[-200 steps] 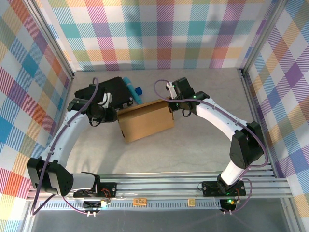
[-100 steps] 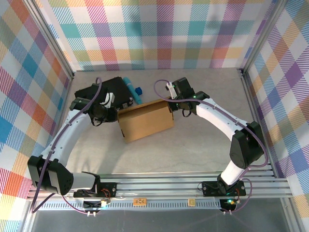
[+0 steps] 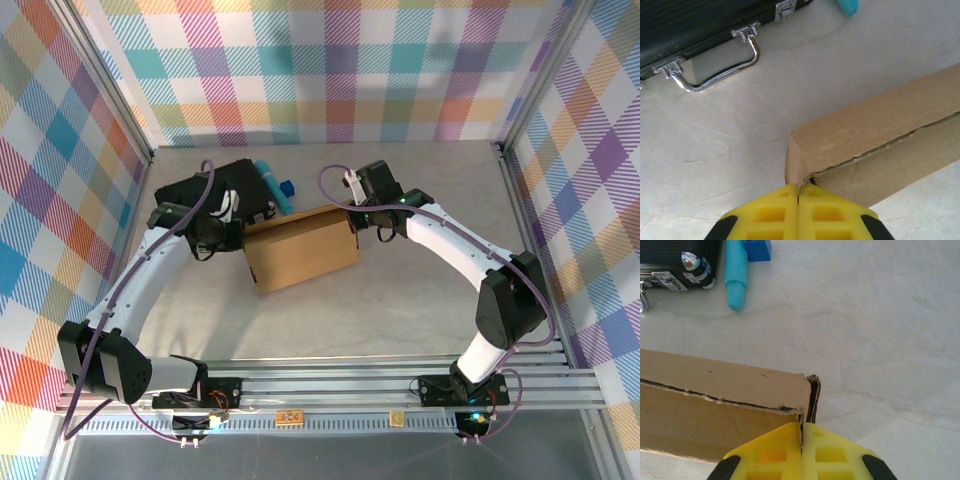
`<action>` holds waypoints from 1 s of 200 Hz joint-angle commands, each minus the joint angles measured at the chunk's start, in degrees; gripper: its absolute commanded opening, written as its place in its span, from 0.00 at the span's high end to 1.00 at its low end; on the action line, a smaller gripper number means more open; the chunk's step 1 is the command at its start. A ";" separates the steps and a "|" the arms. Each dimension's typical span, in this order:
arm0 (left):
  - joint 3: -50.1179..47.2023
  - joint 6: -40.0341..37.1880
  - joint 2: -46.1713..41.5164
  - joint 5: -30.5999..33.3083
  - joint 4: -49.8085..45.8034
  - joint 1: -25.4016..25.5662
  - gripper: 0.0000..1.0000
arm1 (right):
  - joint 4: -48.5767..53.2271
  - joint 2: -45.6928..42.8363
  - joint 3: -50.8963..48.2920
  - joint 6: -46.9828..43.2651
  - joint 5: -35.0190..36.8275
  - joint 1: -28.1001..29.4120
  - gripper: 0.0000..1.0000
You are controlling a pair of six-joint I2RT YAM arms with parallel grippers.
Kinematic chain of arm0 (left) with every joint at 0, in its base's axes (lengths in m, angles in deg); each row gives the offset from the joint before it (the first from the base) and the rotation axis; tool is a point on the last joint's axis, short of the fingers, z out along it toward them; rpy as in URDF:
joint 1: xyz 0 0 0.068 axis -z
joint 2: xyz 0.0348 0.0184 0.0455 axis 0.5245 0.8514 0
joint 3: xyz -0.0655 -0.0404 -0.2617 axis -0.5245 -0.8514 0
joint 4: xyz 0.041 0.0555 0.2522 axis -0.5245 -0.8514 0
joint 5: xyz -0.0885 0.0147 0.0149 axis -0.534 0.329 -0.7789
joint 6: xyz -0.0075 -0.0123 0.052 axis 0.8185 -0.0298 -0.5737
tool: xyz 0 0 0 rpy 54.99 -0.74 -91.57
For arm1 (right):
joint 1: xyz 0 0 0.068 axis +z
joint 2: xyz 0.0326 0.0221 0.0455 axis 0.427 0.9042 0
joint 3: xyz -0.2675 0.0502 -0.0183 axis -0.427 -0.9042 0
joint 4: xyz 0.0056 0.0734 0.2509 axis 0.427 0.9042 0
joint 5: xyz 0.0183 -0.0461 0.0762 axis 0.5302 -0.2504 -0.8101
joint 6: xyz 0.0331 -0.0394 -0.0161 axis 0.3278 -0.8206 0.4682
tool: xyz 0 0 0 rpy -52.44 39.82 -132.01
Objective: Fold the paper box
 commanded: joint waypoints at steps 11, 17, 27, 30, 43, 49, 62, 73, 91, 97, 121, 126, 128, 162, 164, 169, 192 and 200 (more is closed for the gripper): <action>3.57 3.59 1.51 -0.40 -1.94 0.11 1.00 | 9.46 1.23 -1.70 0.13 -1.01 -0.16 1.00; 4.24 4.29 1.83 -0.53 -2.57 0.11 1.00 | 9.54 1.18 -1.69 0.20 -1.00 -0.16 1.00; 5.47 5.33 2.69 -0.40 -4.23 0.11 1.00 | 9.55 1.25 -1.68 0.30 -1.17 -0.16 1.00; 5.72 5.63 2.96 -0.30 -4.75 0.11 1.00 | 9.53 1.31 -1.74 0.31 -1.18 -0.13 1.00; 7.83 6.76 4.50 -0.36 -7.51 0.11 1.00 | 9.70 1.36 -1.70 0.26 -1.26 -0.06 1.00; 8.60 7.38 5.22 -0.53 -8.70 0.11 1.00 | 9.68 1.36 -1.70 0.22 -1.16 -0.07 1.00; 10.15 8.57 6.51 -0.98 -10.91 0.11 1.00 | 9.67 1.40 -1.66 0.14 -1.07 -0.07 1.00; 11.02 9.78 7.38 -1.28 -12.22 0.11 1.00 | 9.65 1.27 -1.55 0.14 -1.16 -0.07 1.00; 12.39 12.50 8.52 -2.27 -13.72 0.11 1.00 | 9.61 1.27 -1.31 0.14 -1.27 -0.07 1.00; 12.93 13.42 8.90 -2.39 -14.24 0.11 1.00 | 9.72 1.28 -1.23 0.20 -1.36 -0.07 1.00; 15.47 17.07 10.44 -4.37 -15.82 0.11 1.00 | 9.87 1.36 -0.85 0.22 -1.62 -0.01 1.00; 16.05 17.65 10.87 -4.71 -16.34 0.11 1.00 | 10.00 1.34 -0.82 0.18 -1.67 0.01 1.00; 16.32 17.83 11.05 -4.82 -16.53 0.11 1.00 | 10.01 1.40 -0.77 0.17 -1.66 0.01 1.00; 18.70 20.08 13.05 -6.96 -18.54 0.11 1.00 | 10.19 1.33 -0.91 0.11 -1.71 -0.02 1.00; 18.74 20.13 13.13 -7.03 -18.55 0.11 1.00 | 10.23 1.28 -0.92 0.13 -1.69 0.00 1.00; 18.72 20.20 13.16 -7.13 -18.47 0.11 1.00 | 10.25 1.31 -1.04 0.18 -1.71 0.01 1.00; 18.60 20.57 13.24 -7.36 -17.70 0.11 1.00 | 9.99 1.22 -1.30 0.38 -1.93 0.01 1.00; 18.75 20.65 13.41 -7.66 -17.61 0.10 1.00 | 10.05 1.23 -1.31 0.40 -1.91 0.01 1.00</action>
